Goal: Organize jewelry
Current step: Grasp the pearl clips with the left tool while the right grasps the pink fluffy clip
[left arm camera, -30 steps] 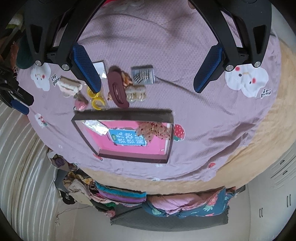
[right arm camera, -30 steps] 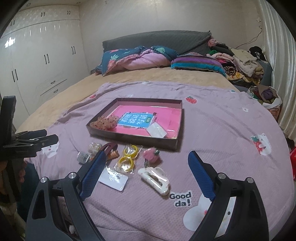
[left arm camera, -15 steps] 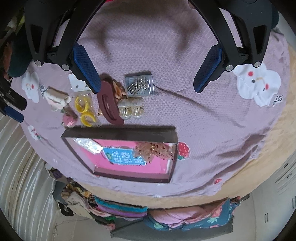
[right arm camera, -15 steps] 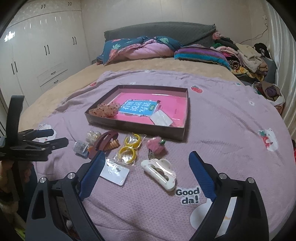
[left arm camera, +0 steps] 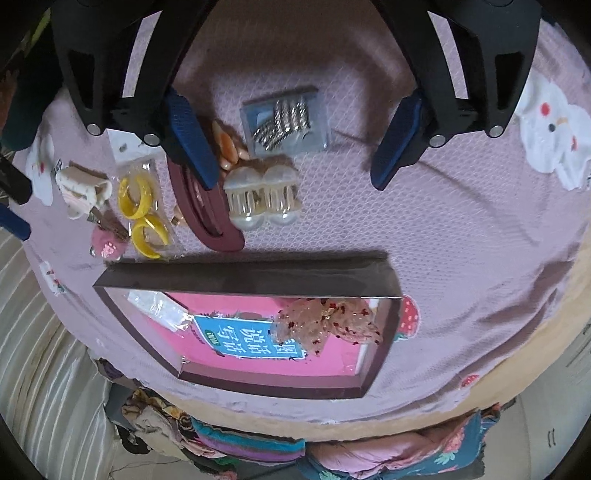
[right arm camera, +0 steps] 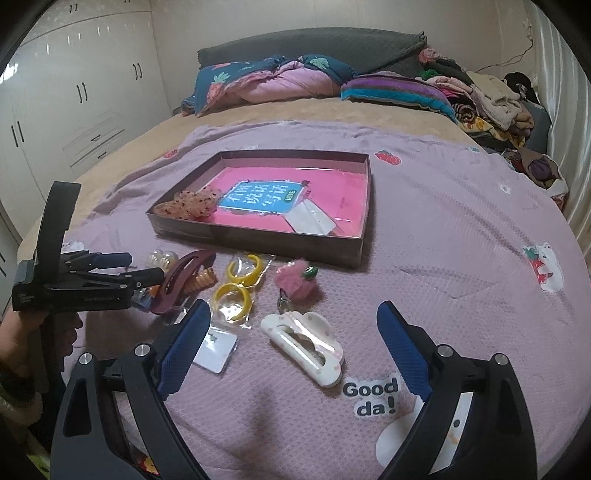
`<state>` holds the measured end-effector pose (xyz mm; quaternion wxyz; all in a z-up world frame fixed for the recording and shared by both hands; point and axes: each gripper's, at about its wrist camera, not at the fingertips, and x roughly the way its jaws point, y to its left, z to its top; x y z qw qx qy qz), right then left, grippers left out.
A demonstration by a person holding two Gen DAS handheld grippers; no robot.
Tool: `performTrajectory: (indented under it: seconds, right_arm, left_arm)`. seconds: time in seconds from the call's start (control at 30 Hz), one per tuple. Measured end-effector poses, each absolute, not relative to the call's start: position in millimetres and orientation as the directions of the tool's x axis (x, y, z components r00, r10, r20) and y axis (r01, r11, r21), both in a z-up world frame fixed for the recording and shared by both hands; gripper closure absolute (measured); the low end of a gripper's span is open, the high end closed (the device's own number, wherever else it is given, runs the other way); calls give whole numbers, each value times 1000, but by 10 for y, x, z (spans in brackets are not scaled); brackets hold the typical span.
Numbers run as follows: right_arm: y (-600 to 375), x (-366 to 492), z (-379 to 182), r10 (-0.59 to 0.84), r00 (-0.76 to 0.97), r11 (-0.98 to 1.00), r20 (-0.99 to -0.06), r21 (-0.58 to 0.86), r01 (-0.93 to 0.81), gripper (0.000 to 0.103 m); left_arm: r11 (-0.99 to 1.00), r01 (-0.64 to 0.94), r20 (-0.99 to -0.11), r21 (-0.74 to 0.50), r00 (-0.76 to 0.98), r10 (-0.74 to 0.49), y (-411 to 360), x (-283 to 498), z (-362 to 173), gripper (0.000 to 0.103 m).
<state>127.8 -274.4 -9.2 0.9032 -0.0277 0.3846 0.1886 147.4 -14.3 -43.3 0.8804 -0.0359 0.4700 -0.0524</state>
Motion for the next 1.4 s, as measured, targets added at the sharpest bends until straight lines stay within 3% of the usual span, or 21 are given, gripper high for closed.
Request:
performTrajectory:
  seconds: [0.2,0.33,0.5,0.7,0.77,1.03,1.1,1.4]
  right_arm:
    - [-2700,1527,-238,306,596,931,-742,102,-350,12]
    - [-2638,1708,-351,311,561,930,-768,124,-346,14]
    - [-2539,1900,-504,317,506,925,-802,144,-351,26]
    - [-2385,2071,-698,274,471,929,-838,104,-355,58]
    - [-2388,2072,-715,270,482,931,-833,98,-353,75]
    - [-2550,2004,-512,328,557,926,-763,144,-348,77]
    - [-2594,1965,-443,333,581,927,-743,144,-347,77]
    - [-2748,1790,-193,361,645,922,-674,155,-354,77]
  left_arm:
    - [979,69,-819,-190,539,-197,-137,1603,-435,51]
    - [957,54,-816,-285,511,-272,-72,1680,-491,52]
    - [947,42,-809,-319,509,-295,9,1682,-502,58]
    - [951,24,-809,-307,520,-274,116,1629,-497,57]
    - [952,18,-810,-307,521,-271,147,1613,-490,57]
    - [946,13,-819,-323,498,-286,117,1626,-554,57]
    - [948,11,-819,-318,500,-281,115,1641,-556,64]
    - [943,-1,-788,-333,549,-278,195,1581,-345,64]
